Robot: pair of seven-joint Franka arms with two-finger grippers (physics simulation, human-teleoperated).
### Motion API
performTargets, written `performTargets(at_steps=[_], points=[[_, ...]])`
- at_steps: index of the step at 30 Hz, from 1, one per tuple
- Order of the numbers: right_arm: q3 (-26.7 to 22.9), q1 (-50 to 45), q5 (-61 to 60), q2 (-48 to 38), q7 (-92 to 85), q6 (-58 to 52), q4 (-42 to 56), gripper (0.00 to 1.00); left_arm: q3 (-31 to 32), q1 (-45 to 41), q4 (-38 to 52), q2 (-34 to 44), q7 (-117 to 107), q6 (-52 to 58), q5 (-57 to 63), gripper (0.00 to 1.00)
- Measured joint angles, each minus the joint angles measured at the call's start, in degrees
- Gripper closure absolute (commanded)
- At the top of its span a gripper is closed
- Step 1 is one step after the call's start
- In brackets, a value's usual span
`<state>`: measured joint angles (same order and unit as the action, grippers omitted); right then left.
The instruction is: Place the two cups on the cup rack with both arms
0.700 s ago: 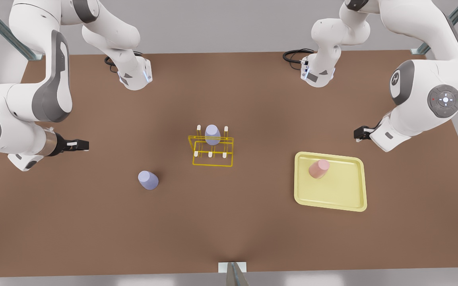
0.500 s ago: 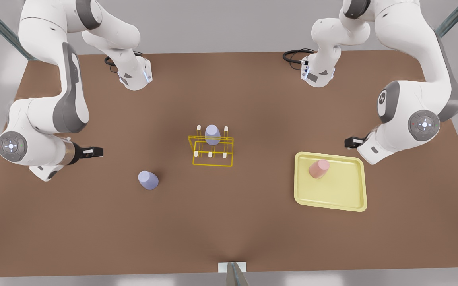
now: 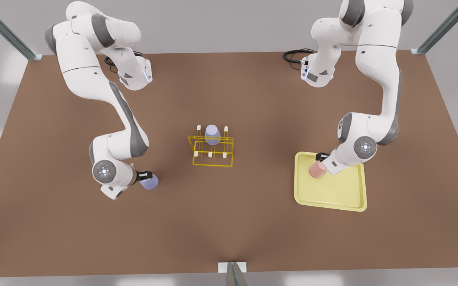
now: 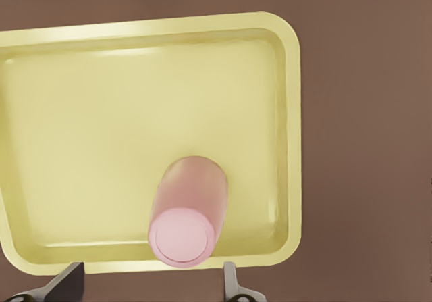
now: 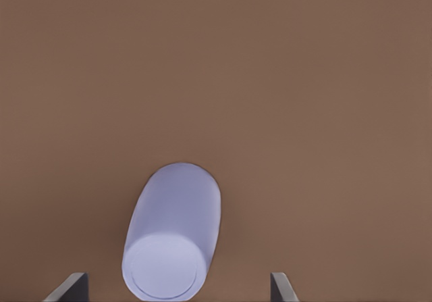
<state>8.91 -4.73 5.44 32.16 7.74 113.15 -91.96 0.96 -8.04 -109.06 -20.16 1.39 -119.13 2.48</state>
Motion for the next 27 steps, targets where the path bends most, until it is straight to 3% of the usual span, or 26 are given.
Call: performTargets(at_steps=[9, 27], points=[[0.3, 0.0, 0.5, 0.5, 5.4, 7.5, -4.5, 0.0, 0.0, -0.2, -5.1, -1.4, 0.1, -7.4, -0.2, 0.0], [0.7, 0.4, 0.3, 3.4, 10.0, 10.0, -7.4, 0.0, 0.0, -0.3, -6.8, -6.0, 0.1, -14.4, -0.2, 0.0]])
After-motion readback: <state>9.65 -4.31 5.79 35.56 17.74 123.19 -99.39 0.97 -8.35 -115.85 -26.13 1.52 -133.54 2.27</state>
